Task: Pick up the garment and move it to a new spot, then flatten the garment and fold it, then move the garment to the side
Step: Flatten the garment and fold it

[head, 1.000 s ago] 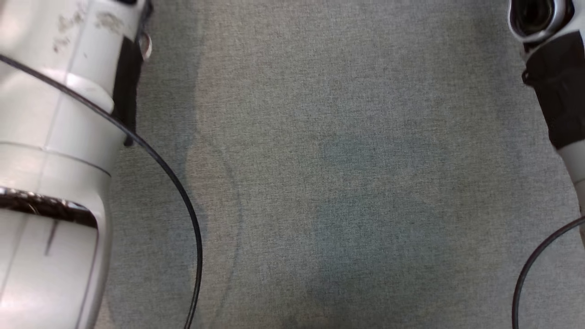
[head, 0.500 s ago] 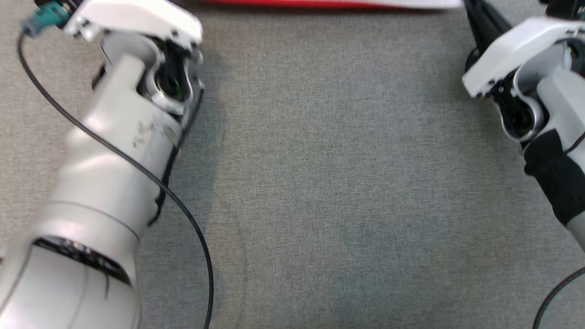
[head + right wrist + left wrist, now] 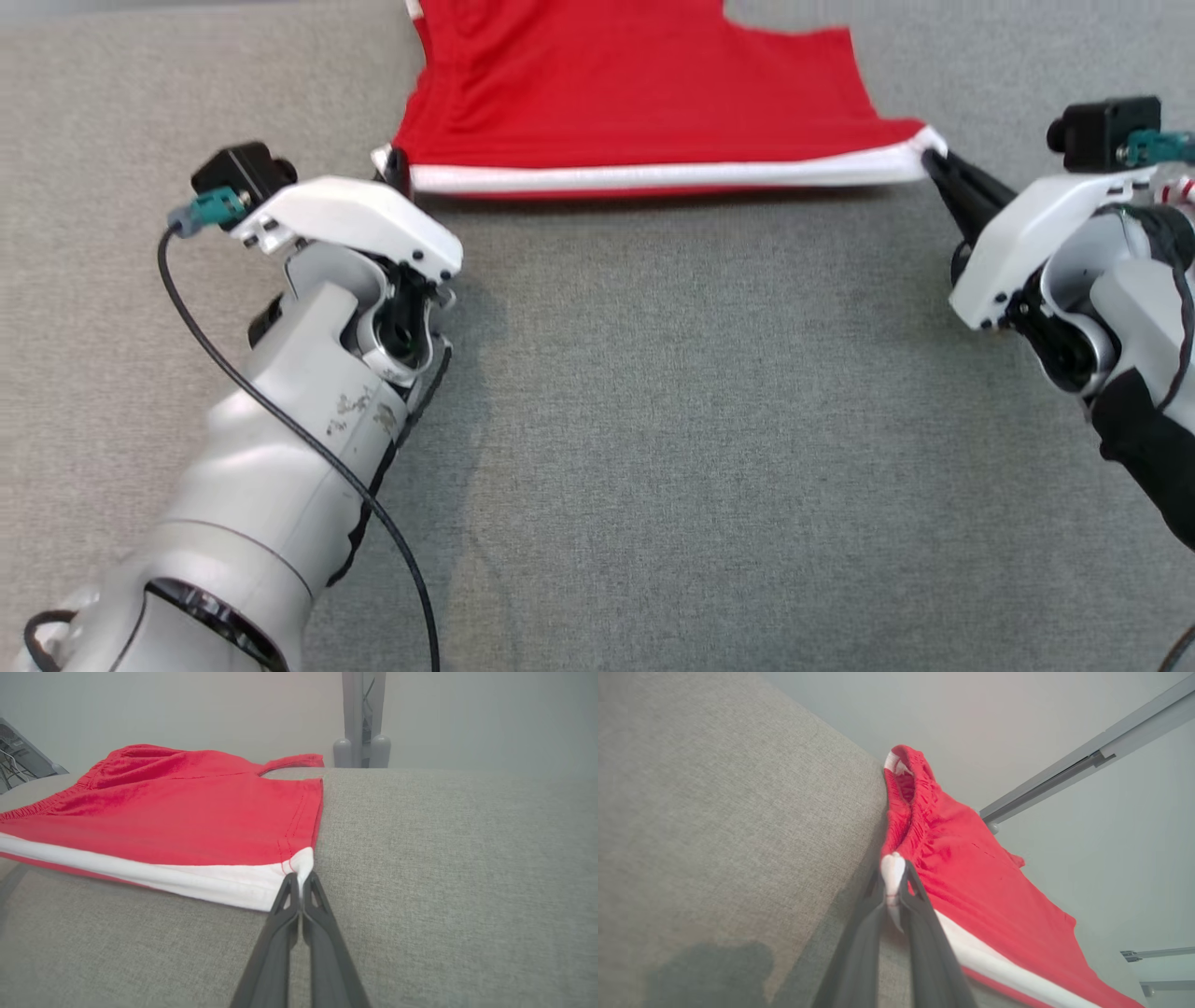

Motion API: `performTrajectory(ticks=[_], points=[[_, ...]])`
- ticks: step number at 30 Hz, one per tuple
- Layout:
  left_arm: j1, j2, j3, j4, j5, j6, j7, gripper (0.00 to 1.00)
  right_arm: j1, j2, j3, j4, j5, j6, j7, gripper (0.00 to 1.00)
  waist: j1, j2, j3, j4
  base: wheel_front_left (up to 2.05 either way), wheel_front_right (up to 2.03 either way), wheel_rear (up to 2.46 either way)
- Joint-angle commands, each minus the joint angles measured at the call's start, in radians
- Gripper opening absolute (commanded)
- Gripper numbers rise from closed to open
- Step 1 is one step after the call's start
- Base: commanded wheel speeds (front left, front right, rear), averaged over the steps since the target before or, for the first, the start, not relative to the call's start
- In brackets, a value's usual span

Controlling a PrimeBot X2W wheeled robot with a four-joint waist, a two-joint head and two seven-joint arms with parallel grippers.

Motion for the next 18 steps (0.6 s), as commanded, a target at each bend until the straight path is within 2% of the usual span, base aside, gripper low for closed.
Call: performTrajectory(ticks=[1,7,18], points=[[0.02,0.016,-0.003,0.01,-0.004,-0.003,-0.002,0.0,0.023,-0.028,0.013,-0.002,0.012,-0.003,0.006,0.0,0.0,0.0,-0.035,0.01,0.0,0.0,0.0],[0.073,0.016,-0.036,0.027,-0.004,-0.025,0.0,0.0,0.07,-0.093,0.118,-0.053,0.065,-0.003,0.069,0.0,0.0,0.0,-0.105,0.029,0.0,0.0,0.0],[0.212,0.018,-0.061,0.026,-0.045,-0.068,0.031,0.0,0.173,-0.205,0.241,-0.192,0.221,-0.003,0.181,0.0,0.0,0.0,-0.242,0.064,0.0,0.0,0.0]])
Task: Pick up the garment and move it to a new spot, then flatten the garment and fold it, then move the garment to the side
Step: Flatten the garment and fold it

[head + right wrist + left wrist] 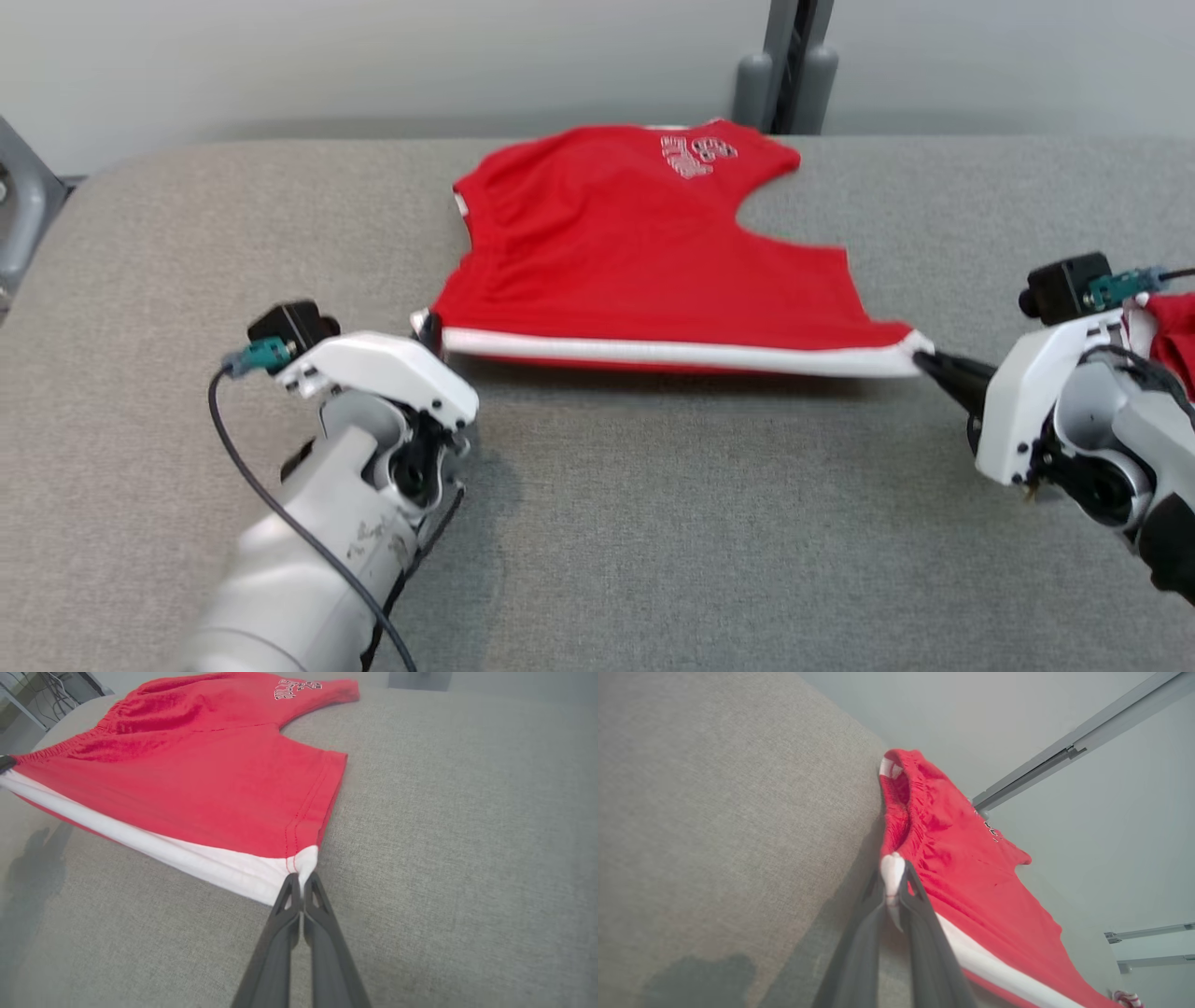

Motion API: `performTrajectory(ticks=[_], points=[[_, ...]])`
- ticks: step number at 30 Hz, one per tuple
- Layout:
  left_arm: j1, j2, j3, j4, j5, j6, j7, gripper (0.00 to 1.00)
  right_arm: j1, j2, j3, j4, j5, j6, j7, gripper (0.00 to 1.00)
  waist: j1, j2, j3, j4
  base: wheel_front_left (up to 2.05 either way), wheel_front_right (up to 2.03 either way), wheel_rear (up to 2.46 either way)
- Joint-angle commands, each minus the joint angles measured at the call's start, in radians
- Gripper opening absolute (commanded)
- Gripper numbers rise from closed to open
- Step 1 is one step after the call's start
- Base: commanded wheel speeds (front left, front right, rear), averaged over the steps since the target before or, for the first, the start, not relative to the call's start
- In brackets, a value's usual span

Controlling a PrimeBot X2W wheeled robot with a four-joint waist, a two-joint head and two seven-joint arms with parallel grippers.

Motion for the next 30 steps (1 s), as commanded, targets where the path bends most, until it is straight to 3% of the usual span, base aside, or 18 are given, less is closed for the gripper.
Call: performTrajectory(ticks=[1,11,15,23,30], points=[[0.027,0.022,0.0,0.007,-0.011,-0.006,-0.004,0.0,0.03,-0.033,0.007,-0.009,0.025,-0.004,0.019,0.0,0.0,0.0,-0.033,0.016,0.0,0.0,0.0],[0.173,0.036,0.005,-0.036,-0.033,-0.055,-0.003,0.0,0.134,-0.162,0.048,-0.213,0.16,-0.004,0.144,0.0,0.0,0.0,-0.103,0.05,0.0,0.0,0.0],[0.24,0.064,0.032,-0.088,-0.065,-0.053,-0.011,0.0,0.183,-0.219,0.053,-0.303,0.21,-0.004,0.189,0.0,0.0,0.0,-0.113,0.055,0.0,0.0,0.0],[0.342,0.108,0.046,-0.221,-0.087,-0.02,-0.003,0.0,0.242,-0.288,0.058,-0.407,0.241,-0.004,0.214,0.0,0.0,0.0,-0.112,0.056,0.0,0.0,0.0],[0.449,0.191,0.071,-0.446,-0.113,0.057,-0.012,0.0,0.278,-0.343,0.054,-0.485,0.273,-0.004,0.223,0.0,0.0,0.0,-0.107,0.052,0.0,0.0,0.0]])
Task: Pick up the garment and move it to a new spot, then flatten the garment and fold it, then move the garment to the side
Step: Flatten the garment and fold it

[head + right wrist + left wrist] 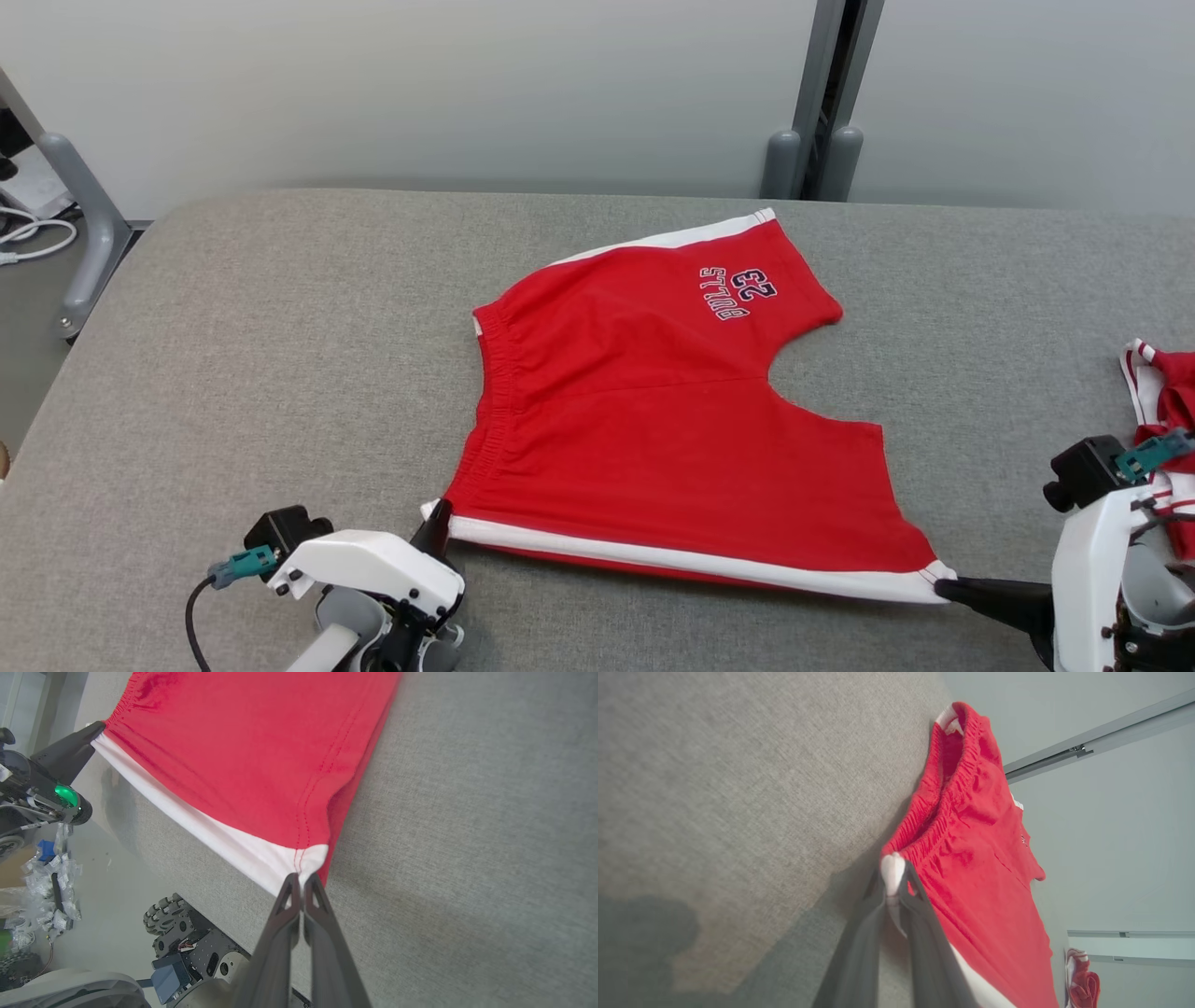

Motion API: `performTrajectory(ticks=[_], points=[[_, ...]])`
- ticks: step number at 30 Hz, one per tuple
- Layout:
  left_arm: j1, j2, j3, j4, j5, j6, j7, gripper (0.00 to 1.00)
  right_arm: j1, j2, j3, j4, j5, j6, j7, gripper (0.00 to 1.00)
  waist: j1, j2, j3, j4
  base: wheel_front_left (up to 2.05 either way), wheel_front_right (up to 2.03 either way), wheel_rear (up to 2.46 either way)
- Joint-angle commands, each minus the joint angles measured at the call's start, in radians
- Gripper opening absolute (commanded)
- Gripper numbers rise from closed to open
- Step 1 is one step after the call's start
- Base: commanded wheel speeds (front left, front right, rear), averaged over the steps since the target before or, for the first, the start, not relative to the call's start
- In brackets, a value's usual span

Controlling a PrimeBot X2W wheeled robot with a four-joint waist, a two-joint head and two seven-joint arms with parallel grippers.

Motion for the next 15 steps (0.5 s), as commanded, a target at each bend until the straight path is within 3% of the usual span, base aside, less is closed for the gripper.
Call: performTrajectory(ticks=[1,8,15], points=[[0.009,0.028,0.013,-0.012,-0.005,0.014,-0.013,0.0,0.01,-0.023,-0.01,0.004,0.003,-0.003,-0.008,0.0,0.0,0.0,0.001,0.0,0.0,0.0,0.0],[0.09,0.083,0.094,-0.36,-0.086,0.12,-0.013,0.0,-0.016,-0.014,-0.057,-0.019,0.026,-0.002,-0.066,0.0,0.0,0.0,0.018,0.004,0.0,0.0,0.0],[0.107,0.097,0.165,-0.561,-0.167,0.183,0.008,0.0,-0.06,0.007,-0.112,-0.008,0.032,-0.002,-0.12,0.0,0.0,0.0,0.036,0.003,0.0,0.0,0.0]])
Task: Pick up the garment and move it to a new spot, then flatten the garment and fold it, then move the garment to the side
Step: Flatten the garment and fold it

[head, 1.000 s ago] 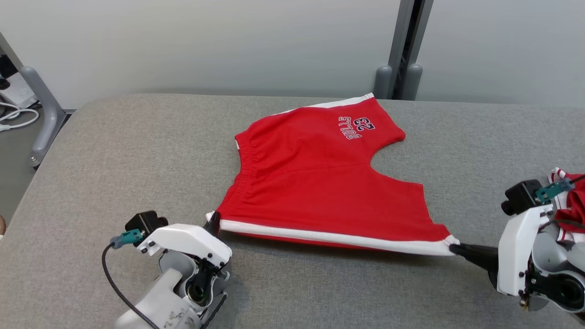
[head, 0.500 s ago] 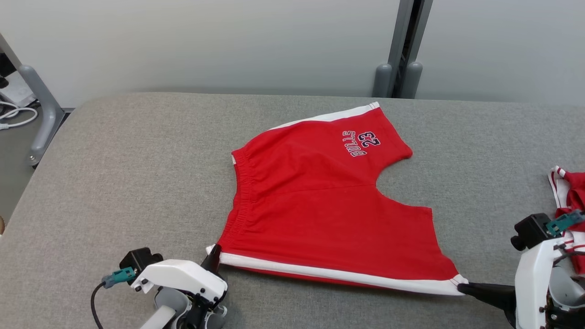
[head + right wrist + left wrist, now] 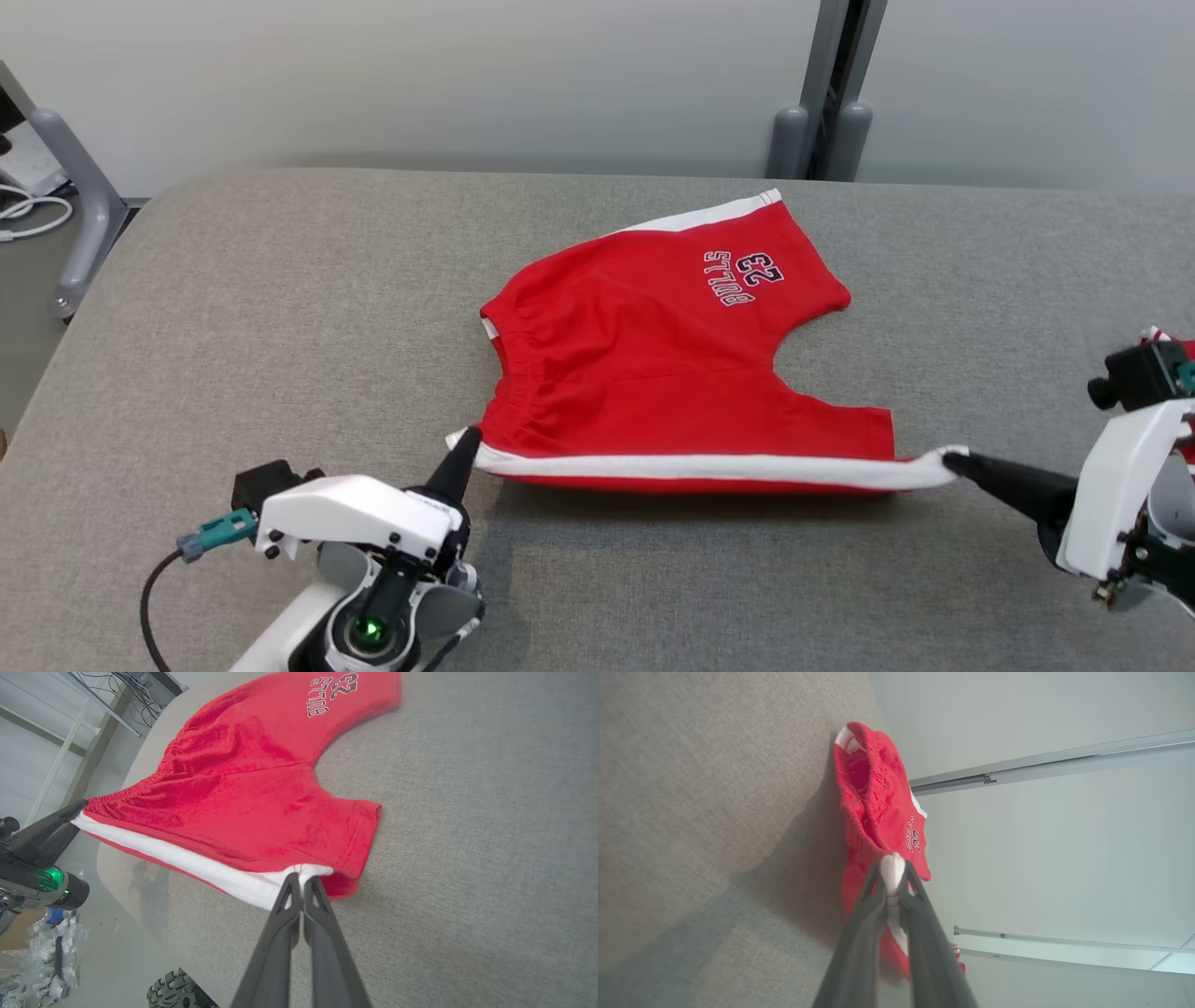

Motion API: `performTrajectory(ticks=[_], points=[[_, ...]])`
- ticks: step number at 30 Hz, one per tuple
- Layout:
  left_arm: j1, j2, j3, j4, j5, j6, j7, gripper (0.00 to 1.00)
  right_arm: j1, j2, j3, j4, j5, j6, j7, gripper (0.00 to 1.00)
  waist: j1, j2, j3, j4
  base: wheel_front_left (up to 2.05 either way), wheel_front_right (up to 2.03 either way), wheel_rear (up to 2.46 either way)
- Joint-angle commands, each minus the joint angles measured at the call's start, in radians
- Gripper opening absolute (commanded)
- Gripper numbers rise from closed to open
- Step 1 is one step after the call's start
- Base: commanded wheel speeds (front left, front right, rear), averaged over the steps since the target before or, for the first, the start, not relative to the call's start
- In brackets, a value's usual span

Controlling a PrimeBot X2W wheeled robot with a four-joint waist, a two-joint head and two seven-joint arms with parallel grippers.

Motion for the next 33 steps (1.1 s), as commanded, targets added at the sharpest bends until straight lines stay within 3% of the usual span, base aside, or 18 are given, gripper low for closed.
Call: performTrajectory(ticks=[1,6,11,22,33], points=[[0.002,0.008,0.024,-0.024,-0.018,0.012,0.002,0.0,-0.018,0.01,-0.016,0.007,0.01,0.0,-0.019,0.0,0.0,0.0,0.006,-0.003,0.0,0.0,0.0],[-0.021,-0.005,0.072,-0.055,-0.058,0.031,0.004,0.0,-0.058,0.032,-0.048,0.031,-0.009,0.0,-0.057,0.0,0.0,0.0,0.033,-0.009,0.0,0.0,0.0],[-0.077,-0.008,0.071,-0.034,-0.022,0.027,-0.008,0.0,-0.104,0.051,-0.076,0.06,-0.032,0.0,-0.087,0.0,0.0,0.0,0.072,-0.01,0.0,0.0,0.0],[-0.251,-0.088,0.116,0.096,-0.056,0.053,0.023,0.0,-0.265,0.114,-0.103,0.151,-0.149,0.0,-0.139,0.0,0.0,0.0,0.191,-0.01,0.0,0.0,0.0],[-0.503,-0.184,0.173,0.306,-0.065,-0.007,0.041,0.0,-0.502,0.205,-0.089,0.281,-0.244,0.0,-0.117,0.0,0.0,0.0,0.347,0.015,0.0,0.0,0.0]])
